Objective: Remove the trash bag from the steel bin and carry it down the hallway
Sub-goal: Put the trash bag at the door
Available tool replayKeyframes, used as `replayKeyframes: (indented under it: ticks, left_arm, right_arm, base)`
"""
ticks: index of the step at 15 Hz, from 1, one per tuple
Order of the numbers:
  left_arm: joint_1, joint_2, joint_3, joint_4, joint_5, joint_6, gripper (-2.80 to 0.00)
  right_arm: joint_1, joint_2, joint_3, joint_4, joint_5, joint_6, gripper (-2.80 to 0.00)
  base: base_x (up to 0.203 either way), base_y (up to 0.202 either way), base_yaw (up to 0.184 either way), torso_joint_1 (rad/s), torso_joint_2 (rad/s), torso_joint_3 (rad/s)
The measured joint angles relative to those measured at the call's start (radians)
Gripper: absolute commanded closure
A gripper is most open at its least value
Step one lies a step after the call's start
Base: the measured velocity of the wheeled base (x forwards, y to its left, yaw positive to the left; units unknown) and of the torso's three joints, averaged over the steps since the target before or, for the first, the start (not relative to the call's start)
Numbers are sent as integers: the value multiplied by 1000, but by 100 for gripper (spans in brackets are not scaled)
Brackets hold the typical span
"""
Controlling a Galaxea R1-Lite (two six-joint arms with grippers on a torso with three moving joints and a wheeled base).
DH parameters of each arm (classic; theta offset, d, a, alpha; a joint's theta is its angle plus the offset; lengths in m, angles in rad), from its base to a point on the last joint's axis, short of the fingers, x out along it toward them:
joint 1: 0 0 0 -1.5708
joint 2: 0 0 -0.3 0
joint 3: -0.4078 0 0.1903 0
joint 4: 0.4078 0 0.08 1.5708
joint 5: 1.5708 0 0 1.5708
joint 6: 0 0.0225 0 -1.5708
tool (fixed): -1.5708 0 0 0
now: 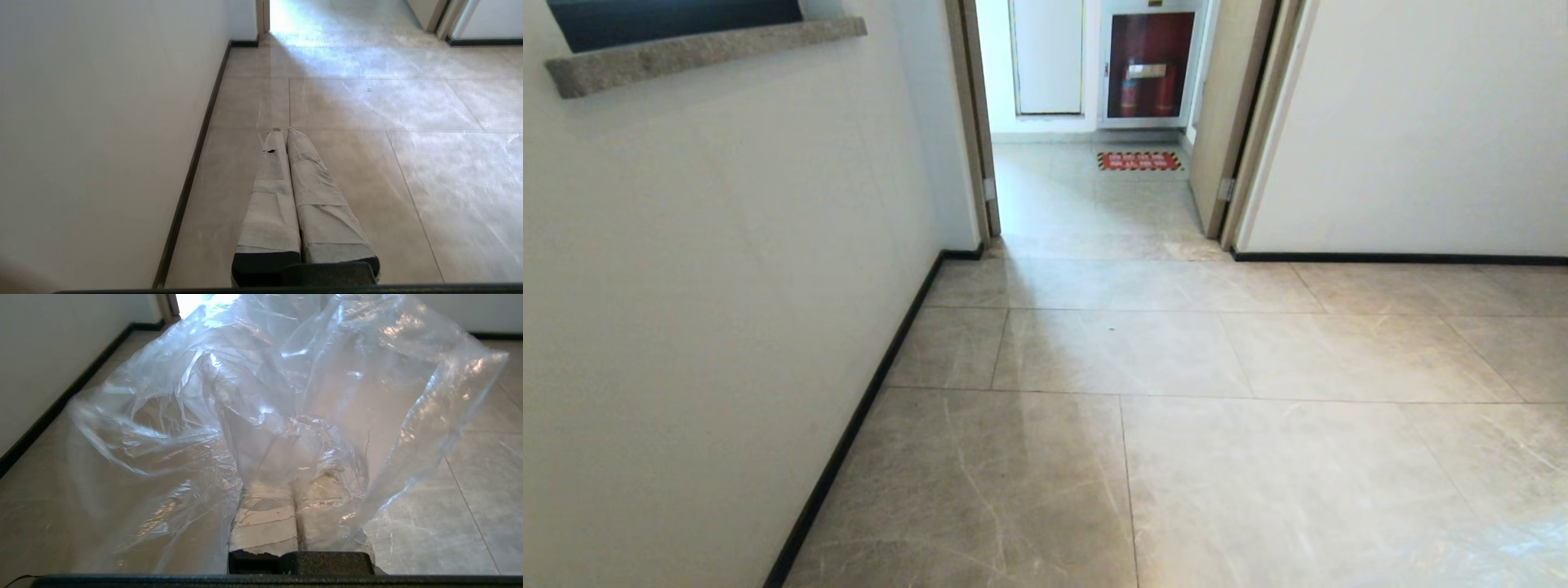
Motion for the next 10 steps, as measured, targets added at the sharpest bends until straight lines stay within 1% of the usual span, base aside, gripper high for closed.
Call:
replayKeyframes:
  ticks: [10]
  left_arm:
    - [0, 0, 0, -2, 0, 0, 0]
  right_arm:
    - [0, 0, 0, 0, 0, 0, 0]
  base:
    - [190, 0, 0, 2, 2, 2]
